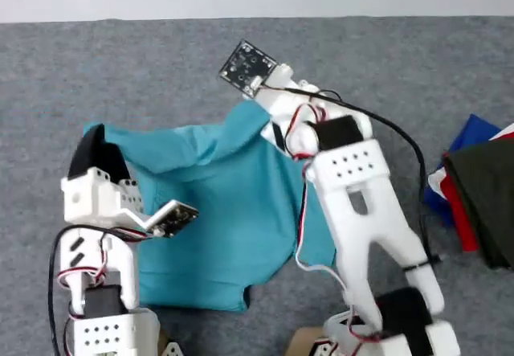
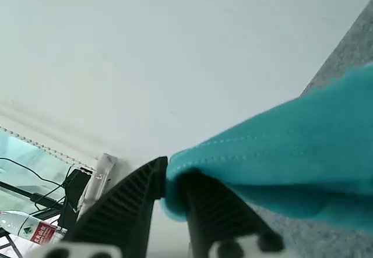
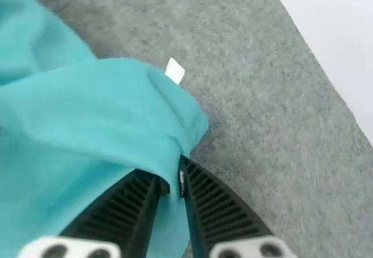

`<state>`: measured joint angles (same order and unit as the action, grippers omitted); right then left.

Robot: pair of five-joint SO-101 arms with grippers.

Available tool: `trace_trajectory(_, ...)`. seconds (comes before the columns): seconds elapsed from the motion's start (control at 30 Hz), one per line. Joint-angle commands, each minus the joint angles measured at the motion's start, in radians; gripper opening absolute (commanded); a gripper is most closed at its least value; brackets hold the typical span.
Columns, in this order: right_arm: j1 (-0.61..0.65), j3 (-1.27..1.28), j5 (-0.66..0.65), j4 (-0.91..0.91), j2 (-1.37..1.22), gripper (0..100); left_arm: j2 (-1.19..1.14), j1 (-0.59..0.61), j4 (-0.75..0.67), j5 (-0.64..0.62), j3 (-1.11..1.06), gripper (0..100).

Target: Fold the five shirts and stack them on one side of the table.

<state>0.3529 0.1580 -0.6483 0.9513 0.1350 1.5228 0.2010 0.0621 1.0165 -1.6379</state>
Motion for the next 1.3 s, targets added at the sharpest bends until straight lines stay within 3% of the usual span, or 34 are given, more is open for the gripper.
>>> trace_trajectory(0.0, -0.033, -0.012, 0.002, -0.090, -0.064, 1.1, 0.000, -0.003, -0.071, 0.012, -0.035, 0)
trace_trajectory(0.2, -0.027, -0.011, 0.003, -0.084, -0.139, 2.4, 0.008, -0.003, -0.040, 0.009, -0.051, 0)
trace_trajectory(0.33, -0.007, -0.012, 0.003, 0.074, -0.139, 10.6, 0.009, 0.014, -0.020, 0.009, -0.051, 0)
trace_trajectory(0.57, -0.013, -0.014, -0.009, 0.337, -0.139, 10.6, 0.008, 0.068, 0.057, 0.009, -0.051, 0)
trace_trajectory(0.77, -0.013, -0.028, -0.044, 0.070, -0.182, 10.6, 0.008, 0.068, 0.152, 0.008, -0.051, 0)
trace_trajectory(0.93, -0.010, -0.072, -0.041, -0.179, -0.361, 10.7, 0.003, 0.066, 0.158, 0.008, -0.051, 0)
trace_trajectory(1.27, -0.007, -0.695, 0.035, 0.021, -0.849, 11.2, 0.008, 0.072, 0.258, 0.008, -0.051, 0)
